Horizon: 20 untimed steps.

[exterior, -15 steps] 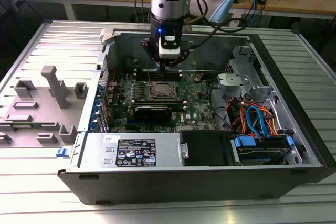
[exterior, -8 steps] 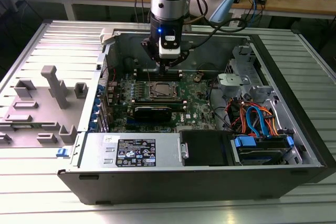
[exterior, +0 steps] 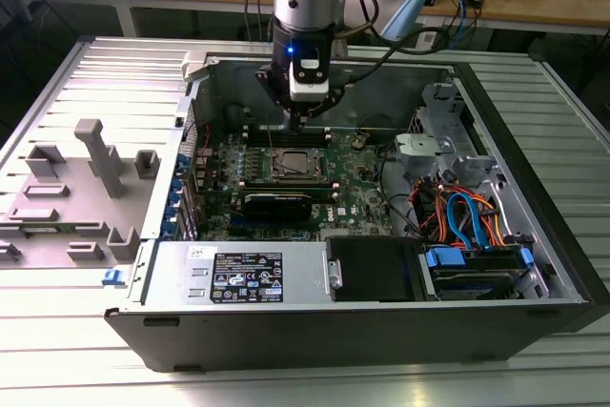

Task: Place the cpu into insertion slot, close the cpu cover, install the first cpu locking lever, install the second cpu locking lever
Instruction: 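Install the first cpu locking lever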

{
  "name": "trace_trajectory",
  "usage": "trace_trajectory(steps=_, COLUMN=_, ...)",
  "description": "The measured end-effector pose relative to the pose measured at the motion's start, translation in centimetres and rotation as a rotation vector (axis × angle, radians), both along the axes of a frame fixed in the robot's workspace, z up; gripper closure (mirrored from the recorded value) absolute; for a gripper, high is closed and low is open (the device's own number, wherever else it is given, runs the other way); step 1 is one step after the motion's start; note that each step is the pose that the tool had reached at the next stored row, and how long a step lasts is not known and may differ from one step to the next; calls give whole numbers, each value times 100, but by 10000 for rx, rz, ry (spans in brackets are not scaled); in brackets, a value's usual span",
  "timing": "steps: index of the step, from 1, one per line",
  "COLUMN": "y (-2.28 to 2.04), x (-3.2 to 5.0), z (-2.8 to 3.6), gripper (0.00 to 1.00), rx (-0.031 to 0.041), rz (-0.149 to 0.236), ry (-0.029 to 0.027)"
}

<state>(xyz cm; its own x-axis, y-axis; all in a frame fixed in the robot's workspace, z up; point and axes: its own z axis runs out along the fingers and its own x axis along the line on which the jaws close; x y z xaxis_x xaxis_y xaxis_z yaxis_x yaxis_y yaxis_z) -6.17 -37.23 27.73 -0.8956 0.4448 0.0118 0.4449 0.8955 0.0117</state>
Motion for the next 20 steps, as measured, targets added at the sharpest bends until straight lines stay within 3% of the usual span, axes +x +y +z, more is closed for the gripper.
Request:
trace_trajectory(steps=3, y=0, x=0, z=16, gripper=89, rx=2, rz=166, ry=-1)
trace_trajectory(steps=6, y=0, x=-5, z=17, gripper=89, rx=-1, rz=589, ry=1)
trace_trajectory(steps=10, y=0, x=-7, z=15, gripper=89, rx=-1, rz=1847, ry=-2)
trace_trajectory(steps=20, y=0, x=-150, z=11, gripper=89, rx=-6, rz=1955, ry=-55)
